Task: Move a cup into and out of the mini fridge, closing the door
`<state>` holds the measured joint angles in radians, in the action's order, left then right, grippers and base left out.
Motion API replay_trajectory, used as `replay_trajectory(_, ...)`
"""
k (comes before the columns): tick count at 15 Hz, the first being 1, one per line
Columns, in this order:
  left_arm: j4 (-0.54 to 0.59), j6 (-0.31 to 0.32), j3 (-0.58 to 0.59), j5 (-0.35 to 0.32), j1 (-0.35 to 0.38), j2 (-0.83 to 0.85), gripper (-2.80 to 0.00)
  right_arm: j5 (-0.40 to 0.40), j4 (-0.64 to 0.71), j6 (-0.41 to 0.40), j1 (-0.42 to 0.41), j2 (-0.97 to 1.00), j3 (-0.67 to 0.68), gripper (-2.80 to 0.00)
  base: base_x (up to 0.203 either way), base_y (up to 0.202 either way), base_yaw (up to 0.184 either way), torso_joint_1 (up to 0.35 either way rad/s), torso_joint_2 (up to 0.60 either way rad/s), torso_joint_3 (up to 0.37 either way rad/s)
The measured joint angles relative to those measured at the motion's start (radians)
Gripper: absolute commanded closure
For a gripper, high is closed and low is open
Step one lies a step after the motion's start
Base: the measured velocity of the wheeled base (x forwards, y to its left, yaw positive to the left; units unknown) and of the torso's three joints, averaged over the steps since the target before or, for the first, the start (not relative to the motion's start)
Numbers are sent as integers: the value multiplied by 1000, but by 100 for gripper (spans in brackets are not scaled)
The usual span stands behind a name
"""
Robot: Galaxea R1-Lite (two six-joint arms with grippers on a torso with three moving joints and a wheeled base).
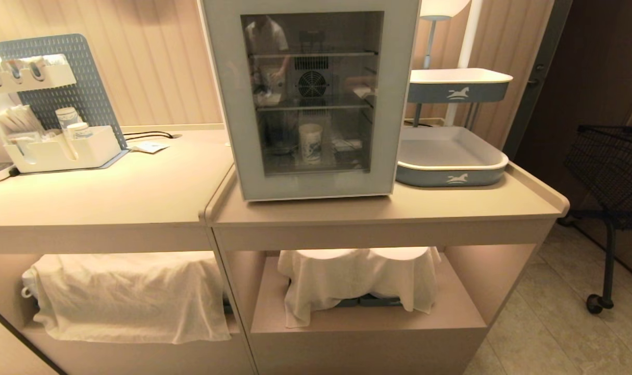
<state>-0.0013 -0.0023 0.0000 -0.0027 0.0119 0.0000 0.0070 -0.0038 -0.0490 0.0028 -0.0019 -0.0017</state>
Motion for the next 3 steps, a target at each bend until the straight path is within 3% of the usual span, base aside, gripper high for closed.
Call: replay_trajectory(3,0,0,0,0,0,0,0,0,1,8,0,0,0,0,0,0,0,0,0,0)
